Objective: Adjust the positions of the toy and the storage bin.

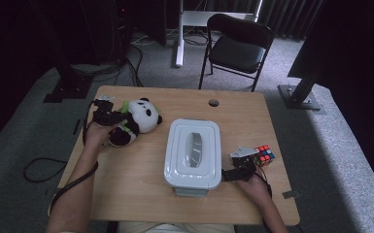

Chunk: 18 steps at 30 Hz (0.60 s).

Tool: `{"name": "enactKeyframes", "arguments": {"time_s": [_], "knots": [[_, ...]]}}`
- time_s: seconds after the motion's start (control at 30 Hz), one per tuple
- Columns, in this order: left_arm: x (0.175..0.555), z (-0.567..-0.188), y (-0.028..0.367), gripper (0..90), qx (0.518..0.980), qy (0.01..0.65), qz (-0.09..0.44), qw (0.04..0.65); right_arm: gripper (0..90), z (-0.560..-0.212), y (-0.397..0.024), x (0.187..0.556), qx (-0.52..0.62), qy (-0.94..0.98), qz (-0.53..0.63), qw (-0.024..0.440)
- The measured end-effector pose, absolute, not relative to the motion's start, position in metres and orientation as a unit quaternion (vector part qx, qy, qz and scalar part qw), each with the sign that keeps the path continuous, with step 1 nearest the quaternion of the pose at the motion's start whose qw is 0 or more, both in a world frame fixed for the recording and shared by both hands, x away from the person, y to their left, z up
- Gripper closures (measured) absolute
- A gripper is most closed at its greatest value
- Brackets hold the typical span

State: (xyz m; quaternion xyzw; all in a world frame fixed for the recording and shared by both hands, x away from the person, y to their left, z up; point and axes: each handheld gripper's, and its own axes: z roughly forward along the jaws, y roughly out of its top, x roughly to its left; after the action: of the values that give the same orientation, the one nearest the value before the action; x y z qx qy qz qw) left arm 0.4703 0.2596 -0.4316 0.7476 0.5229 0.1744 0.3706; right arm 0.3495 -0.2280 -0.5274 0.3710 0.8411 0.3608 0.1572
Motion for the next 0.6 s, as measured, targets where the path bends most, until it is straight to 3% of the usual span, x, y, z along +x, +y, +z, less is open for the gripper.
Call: {"name": "enactKeyframes", "arguments": {"time_s": [0.6], "knots": [[0.454,-0.427,0.204,67.5,0.792,0.449,0.127,0.395,12.6,-0.527,-0.228,0.350,0.371,0.841,0.361,0.157]]}}
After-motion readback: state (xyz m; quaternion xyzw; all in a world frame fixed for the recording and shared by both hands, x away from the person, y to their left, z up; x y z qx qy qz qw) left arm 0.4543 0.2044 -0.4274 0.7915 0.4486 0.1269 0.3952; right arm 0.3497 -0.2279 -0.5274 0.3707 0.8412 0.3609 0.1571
